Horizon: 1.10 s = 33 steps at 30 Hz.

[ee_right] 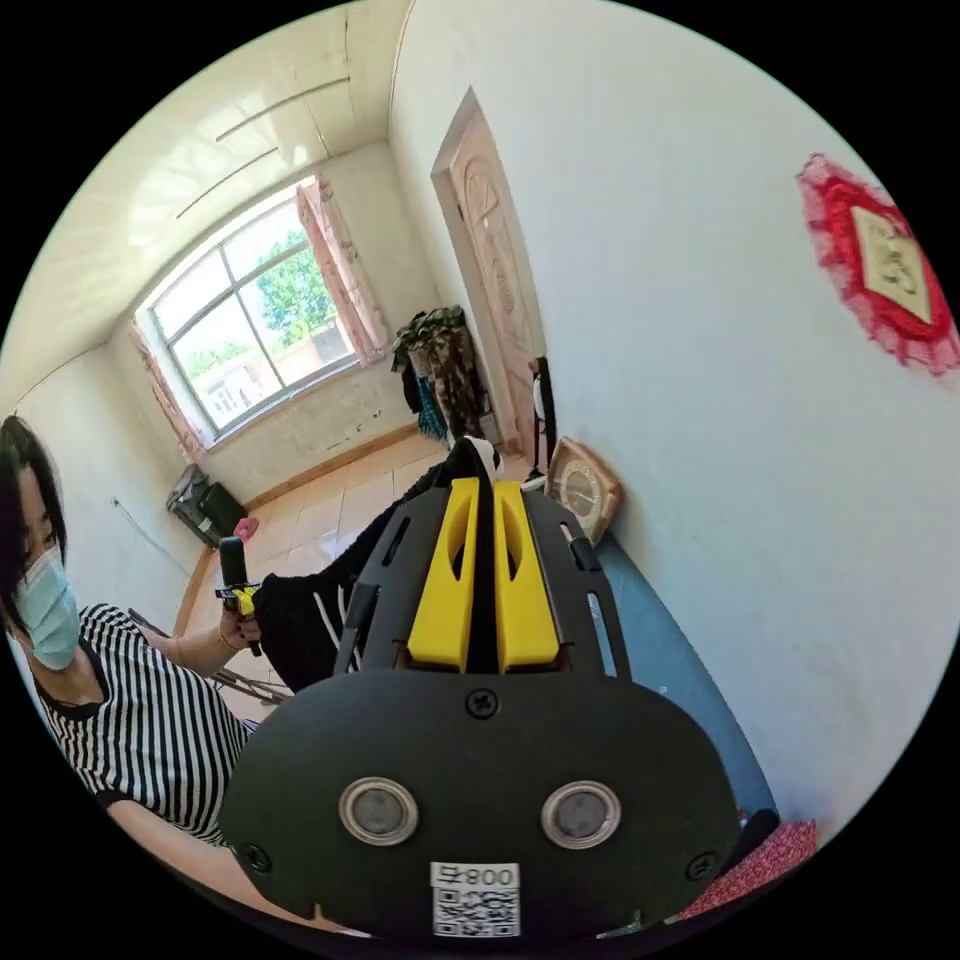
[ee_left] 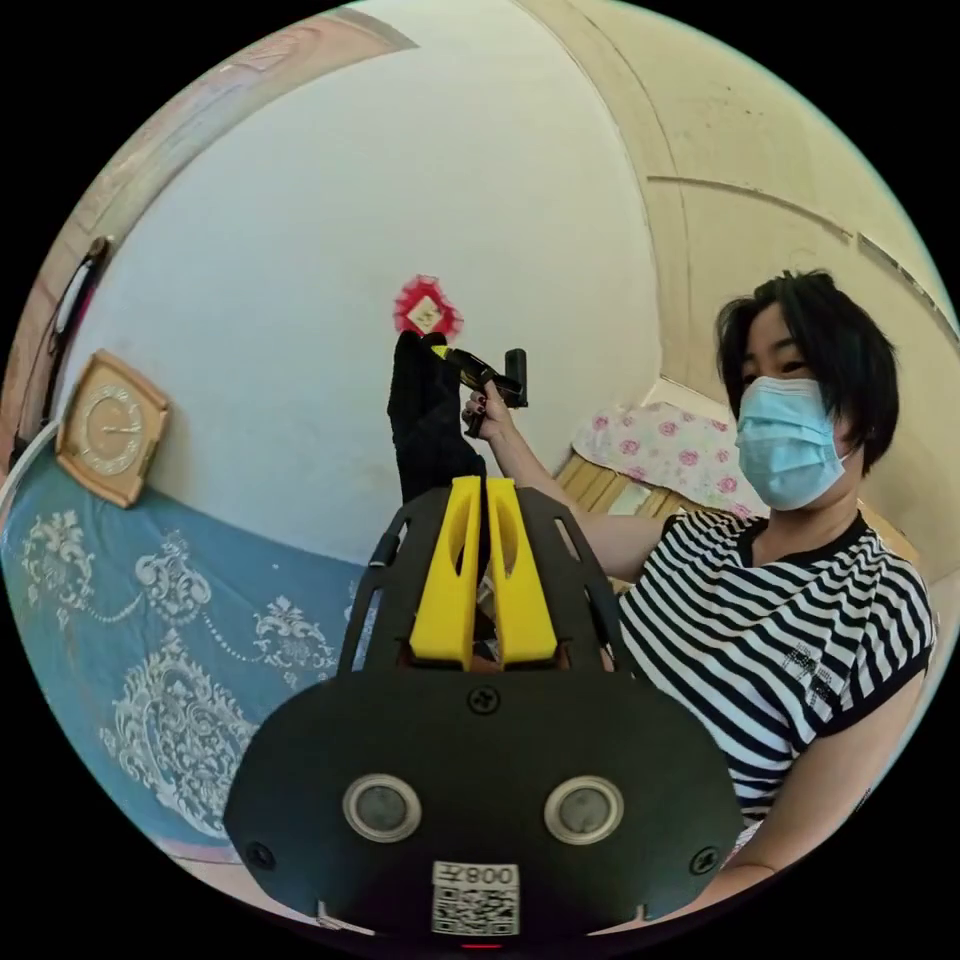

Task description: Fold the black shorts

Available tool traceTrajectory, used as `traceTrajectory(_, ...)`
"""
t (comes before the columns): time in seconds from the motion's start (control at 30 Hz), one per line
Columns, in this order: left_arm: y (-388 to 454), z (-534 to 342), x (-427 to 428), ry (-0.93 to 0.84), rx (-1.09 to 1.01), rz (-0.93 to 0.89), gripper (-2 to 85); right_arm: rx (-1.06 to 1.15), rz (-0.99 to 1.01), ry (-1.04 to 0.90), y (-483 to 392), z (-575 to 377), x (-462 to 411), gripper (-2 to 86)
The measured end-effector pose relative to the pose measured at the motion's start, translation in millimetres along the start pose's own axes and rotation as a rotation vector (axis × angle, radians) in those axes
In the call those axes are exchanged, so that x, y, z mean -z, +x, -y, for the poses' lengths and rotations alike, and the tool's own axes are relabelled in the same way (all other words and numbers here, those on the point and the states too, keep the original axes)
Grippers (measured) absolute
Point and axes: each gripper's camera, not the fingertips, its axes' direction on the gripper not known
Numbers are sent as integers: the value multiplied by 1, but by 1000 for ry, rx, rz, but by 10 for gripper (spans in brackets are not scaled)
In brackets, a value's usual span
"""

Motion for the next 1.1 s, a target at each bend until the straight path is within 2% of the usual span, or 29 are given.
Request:
traceTrajectory(0.17, -132, -22, 72, 29, 263, 340, 32, -41, 78, -384, 53, 47, -237, 58)
traceTrajectory(0.2, -147, -26, 79, 13, 300, 386, 37, -50, 71, -433, 58, 46, -260, 60)
traceTrajectory(0.27, -210, -51, 106, -32, 501, 499, 56, -42, -20, -600, 73, 35, -330, 67)
traceTrajectory(0.37, -262, -96, 138, -55, 776, 630, 60, 16, -114, -729, 97, 2, -375, 66)
traceTrajectory(0.5, -290, -145, 154, -10, 1036, 628, 54, -77, -31, -802, 146, -63, -385, 60)
traceTrajectory(0.6, -310, -167, 140, -99, 1194, 612, 50, -305, 41, -858, 198, -136, -373, 57)
traceTrajectory(0.67, -334, -170, 117, -227, 1259, 566, 46, -539, 144, -855, 233, -197, -351, 55)
traceTrajectory(0.7, -341, -169, 110, -269, 1264, 558, 45, -590, 150, -851, 240, -211, -345, 54)
traceTrajectory(0.77, -372, -161, 77, -463, 1262, 508, 42, -764, 133, -839, 260, -264, -319, 49)
traceTrajectory(0.87, -412, -136, 35, -623, 1184, 459, 39, -936, 108, -806, 275, -321, -287, 46)
traceTrajectory(1.1, -481, -78, -66, -774, 999, 337, 45, -1242, 43, -712, 296, -429, -241, 50)
